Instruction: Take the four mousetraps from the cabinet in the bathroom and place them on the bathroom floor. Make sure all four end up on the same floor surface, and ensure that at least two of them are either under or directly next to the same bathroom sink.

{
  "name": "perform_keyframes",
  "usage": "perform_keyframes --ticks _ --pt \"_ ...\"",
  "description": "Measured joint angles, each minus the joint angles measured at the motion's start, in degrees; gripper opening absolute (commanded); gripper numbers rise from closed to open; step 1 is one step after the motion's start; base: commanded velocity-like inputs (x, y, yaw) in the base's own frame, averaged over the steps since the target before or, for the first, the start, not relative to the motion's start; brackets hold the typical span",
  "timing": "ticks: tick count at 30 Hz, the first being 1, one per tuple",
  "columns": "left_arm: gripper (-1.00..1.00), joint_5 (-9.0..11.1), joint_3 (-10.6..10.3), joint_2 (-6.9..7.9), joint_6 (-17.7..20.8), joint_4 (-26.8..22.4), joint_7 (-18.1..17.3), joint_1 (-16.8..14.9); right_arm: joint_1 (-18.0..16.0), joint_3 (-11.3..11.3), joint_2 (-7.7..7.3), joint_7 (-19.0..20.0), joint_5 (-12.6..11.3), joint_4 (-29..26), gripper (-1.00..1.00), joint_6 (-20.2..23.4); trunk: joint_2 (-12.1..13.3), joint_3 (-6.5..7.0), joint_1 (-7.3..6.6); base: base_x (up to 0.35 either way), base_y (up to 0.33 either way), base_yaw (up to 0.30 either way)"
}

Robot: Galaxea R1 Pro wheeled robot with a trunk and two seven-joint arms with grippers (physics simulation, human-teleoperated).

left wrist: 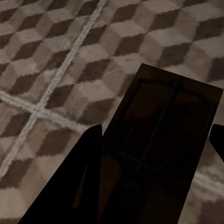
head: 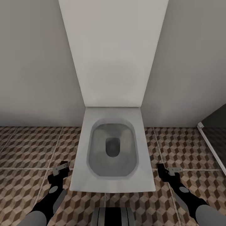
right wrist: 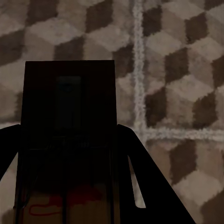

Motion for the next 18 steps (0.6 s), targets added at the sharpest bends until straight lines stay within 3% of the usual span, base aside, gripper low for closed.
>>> perform_keyframes --ticks 18 --pt "-1.00 -0.05 0.03 0.07 0.02 0.02 0.07 0.00 0.00 0.00 -0.06 0.02 -0.05 0.00 -1.00 -0.12 -0.04 -0.66 0.08 0.000 0.000 0.000"
